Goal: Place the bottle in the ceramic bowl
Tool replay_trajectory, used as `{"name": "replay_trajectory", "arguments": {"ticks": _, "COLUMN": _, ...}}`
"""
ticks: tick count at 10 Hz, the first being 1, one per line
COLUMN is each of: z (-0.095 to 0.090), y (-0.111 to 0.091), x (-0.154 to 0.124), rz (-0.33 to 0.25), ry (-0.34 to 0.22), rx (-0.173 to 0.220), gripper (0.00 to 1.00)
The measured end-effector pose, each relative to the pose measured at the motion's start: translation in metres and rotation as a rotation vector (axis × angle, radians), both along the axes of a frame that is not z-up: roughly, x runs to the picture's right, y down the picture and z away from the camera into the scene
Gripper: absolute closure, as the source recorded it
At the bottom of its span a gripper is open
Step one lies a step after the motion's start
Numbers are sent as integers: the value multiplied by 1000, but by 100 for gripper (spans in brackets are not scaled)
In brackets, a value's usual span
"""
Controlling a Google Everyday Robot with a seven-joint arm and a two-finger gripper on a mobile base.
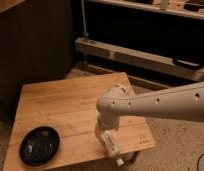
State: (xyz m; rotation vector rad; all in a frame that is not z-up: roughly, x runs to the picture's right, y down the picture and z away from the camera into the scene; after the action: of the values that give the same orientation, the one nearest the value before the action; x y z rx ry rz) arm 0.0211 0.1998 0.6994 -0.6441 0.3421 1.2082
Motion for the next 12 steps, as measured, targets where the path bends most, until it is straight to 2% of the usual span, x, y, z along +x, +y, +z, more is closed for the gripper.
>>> {"name": "replay_trajectory", "arguments": {"ticks": 2, "z": 1, "y": 0, "x": 0, "rz": -1, "ry": 1, "rx": 6, "gripper": 35}}
{"name": "replay_trajectory", "arguments": {"ticks": 4, "z": 14, "y": -1, "x": -6, "rz": -35, "ry": -16, "rx": 54, "gripper": 35}}
{"name": "replay_trajectory", "arguments": {"ticks": 5, "z": 28, "y": -4, "x": -16, "rz": -70, "ry": -38, "rx": 92, "gripper": 35}}
{"name": "replay_trajectory", "arguments": {"ticks": 7, "z": 45, "y": -4, "x": -23, "rz": -110, "ry": -66, "rx": 129, "gripper": 35}}
{"name": "replay_trajectory", "arguments": {"ticks": 9, "z": 63, "y": 1, "x": -18, "rz": -149, "ry": -69, "rx": 147, "gripper": 35}}
{"name": "replay_trajectory", "arguments": {"ticks": 12, "z": 82, "y": 11, "x": -2, "rz": -179, "ry": -53, "rx": 132, "gripper": 35}}
